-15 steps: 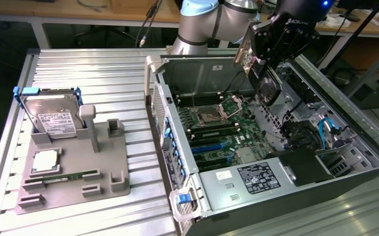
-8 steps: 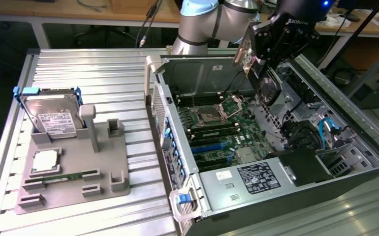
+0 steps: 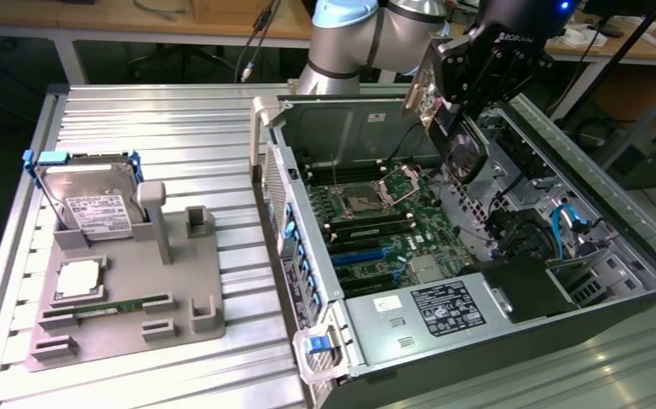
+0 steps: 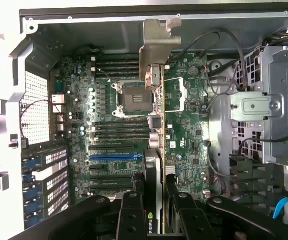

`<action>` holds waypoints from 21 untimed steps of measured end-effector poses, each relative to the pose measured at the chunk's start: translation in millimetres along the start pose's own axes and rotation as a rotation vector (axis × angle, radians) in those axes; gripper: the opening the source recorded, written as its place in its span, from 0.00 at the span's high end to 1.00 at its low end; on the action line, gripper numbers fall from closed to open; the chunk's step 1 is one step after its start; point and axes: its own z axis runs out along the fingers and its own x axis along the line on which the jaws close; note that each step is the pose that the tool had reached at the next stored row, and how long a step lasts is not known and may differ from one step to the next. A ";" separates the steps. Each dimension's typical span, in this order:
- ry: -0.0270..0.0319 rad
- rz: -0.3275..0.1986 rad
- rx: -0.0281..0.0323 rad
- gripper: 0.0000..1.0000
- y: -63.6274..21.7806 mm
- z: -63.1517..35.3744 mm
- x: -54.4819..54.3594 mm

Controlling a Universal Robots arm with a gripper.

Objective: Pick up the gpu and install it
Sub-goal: 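Insert the gpu into the slot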

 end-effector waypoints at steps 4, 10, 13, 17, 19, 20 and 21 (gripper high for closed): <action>0.0004 -0.007 0.0000 0.73 0.0 0.0 0.0; 0.0014 -0.023 -0.0001 0.73 0.0 0.0 0.0; 0.0019 -0.030 -0.0002 0.73 0.0 0.0 0.0; 0.0024 -0.039 -0.0003 0.73 0.0 0.0 0.0; 0.0027 -0.043 -0.0003 0.73 0.0 0.0 0.0; 0.0029 -0.045 -0.0003 0.73 0.0 0.0 0.0; 0.0030 -0.047 -0.0003 0.73 0.0 0.0 0.0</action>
